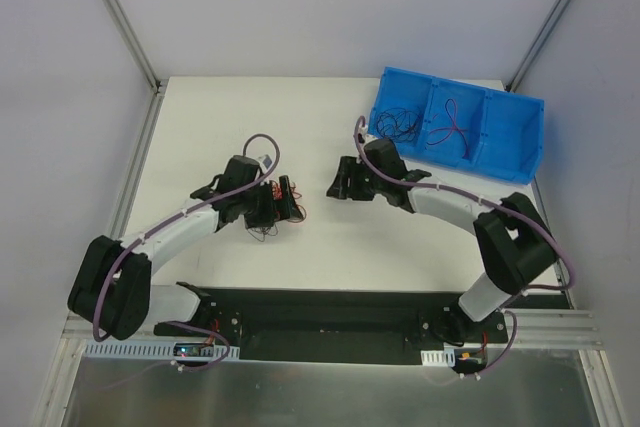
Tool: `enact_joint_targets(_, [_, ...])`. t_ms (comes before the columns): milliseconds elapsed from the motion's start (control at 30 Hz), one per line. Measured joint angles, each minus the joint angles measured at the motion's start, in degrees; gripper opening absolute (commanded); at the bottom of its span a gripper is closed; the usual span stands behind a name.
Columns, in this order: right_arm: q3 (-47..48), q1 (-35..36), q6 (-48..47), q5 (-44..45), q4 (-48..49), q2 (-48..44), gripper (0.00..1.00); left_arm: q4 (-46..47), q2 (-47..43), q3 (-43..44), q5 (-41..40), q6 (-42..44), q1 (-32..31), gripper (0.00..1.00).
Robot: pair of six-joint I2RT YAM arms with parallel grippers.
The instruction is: Untangle the cables
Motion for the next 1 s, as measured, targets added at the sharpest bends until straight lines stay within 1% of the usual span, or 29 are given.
enact_joint_targets(100, [5.5, 2.0, 0.7, -0.9, 0.5, 5.0, 0.57, -2.3, -2.4, 3.1, 0.4, 0.0, 0.8, 0.95])
enact_joint_targets(133, [7.5, 2.6, 1.2, -1.2, 0.8, 6.7, 0.57, -2.8, -2.6, 4.4, 0.5, 0.1, 1.4, 0.91])
enact_joint_targets(200, [10.8, 3.4, 2.8, -2.0, 1.9, 9.5, 0.54, -3.7, -2.9, 6.7, 0.5, 0.1, 3.2, 0.76])
enact_joint_targets(233, [12.3, 3.7, 4.0, -2.6, 2.8, 11.0, 0.54, -4.0, -3.0, 7.4, 0.4, 0.1, 4.2, 0.73])
enact_joint_targets(300, [14.7, 4.2, 6.8, -3.5, 4.4, 13.9, 0.54, -4.6, -3.1, 8.5, 0.2, 0.6, 7.3, 0.74])
enact_joint_targets(367, [16.5, 4.5, 9.4, -4.2, 5.4, 16.6, 0.52, -5.4, -2.4, 9.5, 0.3, 1.1, 10.6, 0.82])
enact_joint_targets(467, [19.1, 5.0, 12.0, -4.4, 5.5, 20.1, 0.50, -7.2, 2.8, 13.4, 0.2, 2.4, 14.0, 0.89])
enact_joint_targets(533, [20.8, 5.6, 13.2, -4.4, 5.4, 22.1, 0.47, -7.7, 6.8, 16.0, 0.4, 3.1, 14.2, 0.91])
enact_joint_targets(667, [22.6, 6.7, 14.0, -4.3, 4.6, 24.0, 0.41, -8.2, 13.4, 17.7, 0.3, 4.0, 13.7, 0.91])
enact_joint_targets(733, [23.5, 7.1, 14.1, -4.3, 4.2, 24.8, 0.38, -8.9, 15.5, 17.7, 0.0, 4.1, 13.3, 0.89])
enact_joint_targets(800, [24.6, 7.4, 14.1, -4.2, 3.7, 25.8, 0.33, -9.5, 16.9, 17.7, -0.7, 4.2, 12.9, 0.85])
enact_joint_targets(933, [25.1, 7.6, 13.6, -3.2, 2.4, 26.5, 0.24, -9.7, 18.8, 17.7, -1.2, 4.3, 12.2, 0.83])
enact_joint_targets(1000, [25.2, 7.6, 12.8, -2.1, 1.7, 26.5, 0.12, -9.7, 19.3, 17.7, -1.3, 4.3, 11.8, 0.83])
